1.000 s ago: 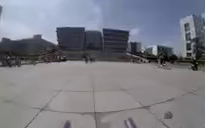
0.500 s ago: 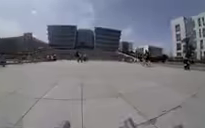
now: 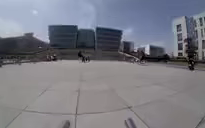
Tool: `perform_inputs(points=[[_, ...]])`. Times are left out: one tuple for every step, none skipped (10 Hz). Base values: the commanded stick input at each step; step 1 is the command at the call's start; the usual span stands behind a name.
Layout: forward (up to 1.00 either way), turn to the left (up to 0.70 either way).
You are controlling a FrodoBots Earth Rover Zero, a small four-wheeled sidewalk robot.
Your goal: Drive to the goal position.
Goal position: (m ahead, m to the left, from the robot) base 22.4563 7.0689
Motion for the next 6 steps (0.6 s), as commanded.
perform_inputs(points=[[0.85, 0.0], [0.85, 0.0], [0.85, 0.0], [0.85, 0.0], [0.85, 0.0], [0.85, 0.0]])
